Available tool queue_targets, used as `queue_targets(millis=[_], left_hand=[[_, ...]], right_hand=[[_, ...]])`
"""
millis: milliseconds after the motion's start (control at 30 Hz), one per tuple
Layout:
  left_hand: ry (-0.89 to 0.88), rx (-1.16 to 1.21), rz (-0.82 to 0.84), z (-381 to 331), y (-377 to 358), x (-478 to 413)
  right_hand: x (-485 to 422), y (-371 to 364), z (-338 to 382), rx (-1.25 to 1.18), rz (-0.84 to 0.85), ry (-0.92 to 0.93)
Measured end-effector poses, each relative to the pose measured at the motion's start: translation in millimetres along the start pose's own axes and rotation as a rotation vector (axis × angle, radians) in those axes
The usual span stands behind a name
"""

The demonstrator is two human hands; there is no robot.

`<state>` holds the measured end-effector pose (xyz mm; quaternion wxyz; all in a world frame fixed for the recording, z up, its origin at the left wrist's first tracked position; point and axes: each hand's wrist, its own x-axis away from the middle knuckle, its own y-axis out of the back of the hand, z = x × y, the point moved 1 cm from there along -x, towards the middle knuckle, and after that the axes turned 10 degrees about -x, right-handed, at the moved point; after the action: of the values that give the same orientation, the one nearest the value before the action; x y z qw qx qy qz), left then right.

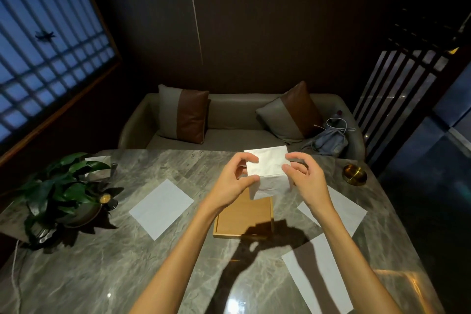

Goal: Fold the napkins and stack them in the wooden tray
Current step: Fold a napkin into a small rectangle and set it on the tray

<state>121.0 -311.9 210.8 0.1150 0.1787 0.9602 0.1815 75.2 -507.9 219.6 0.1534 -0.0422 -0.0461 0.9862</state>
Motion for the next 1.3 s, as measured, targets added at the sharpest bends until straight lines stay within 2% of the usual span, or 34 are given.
queue_targets(millis=[200, 300, 367, 433, 667, 867, 967, 1033, 1100, 1167, 1200, 1267, 1300], left_hand=[[0.03, -0.055, -0.162, 4.9, 0.4, -4.2], [0.071, -0.066, -0.07, 8.2, 4.4, -4.3], [0.09, -0.092, 0.043, 9.8, 7.2, -2.1], [0.095, -0.138, 0.085, 10.6, 8.1, -0.7], [0.096, -0.175, -0.033, 10.1, 6.9, 2.4], [0.146, -0.15, 0.051, 9.8, 5.5, 4.4], [0.075, -0.244, -0.155, 13.4, -0.5, 6.0], [-0.094, -0.425, -0.282, 14.8, -8.3, 9.2], [-0.365, -0.562, -0.263, 21.3, -16.7, 13.6], [-0.574, -0.683, -0.168, 30.7, -25.4, 20.0], [-0.612, -0.724, -0.137, 33.5, -31.1, 23.9], [-0.512, -0.626, -0.142, 34.8, -40.9, 32.1], [-0.357, -0.47, -0.185, 31.9, -42.3, 35.0]], right_hand=[[4.2, 3.7, -4.9, 0.064, 0.176, -0.057], [4.1, 4.2, -5.6, 0.131, 0.222, -0.06], [3.3, 5.3, -6.3, 0.183, 0.206, -0.037], [2.9, 7.1, -5.9, 0.21, 0.176, -0.02], [2.4, 3.1, -4.5, 0.26, 0.158, -0.01], [-2.5, 3.2, -9.1, 0.237, 0.085, -0.078], [-2.5, 1.7, -11.1, 0.22, -0.033, -0.156], [-1.9, -3.1, -9.8, 0.079, -0.028, -0.322], [0.3, -10.7, -8.6, -0.066, 0.036, -0.451], [2.7, -15.3, -10.2, -0.032, 0.06, -0.422], [3.3, -16.1, -10.8, 0.015, 0.049, -0.366], [2.0, -16.2, -11.2, 0.044, 0.014, -0.259], [1.1, -15.0, -10.4, 0.034, 0.006, -0.226]])
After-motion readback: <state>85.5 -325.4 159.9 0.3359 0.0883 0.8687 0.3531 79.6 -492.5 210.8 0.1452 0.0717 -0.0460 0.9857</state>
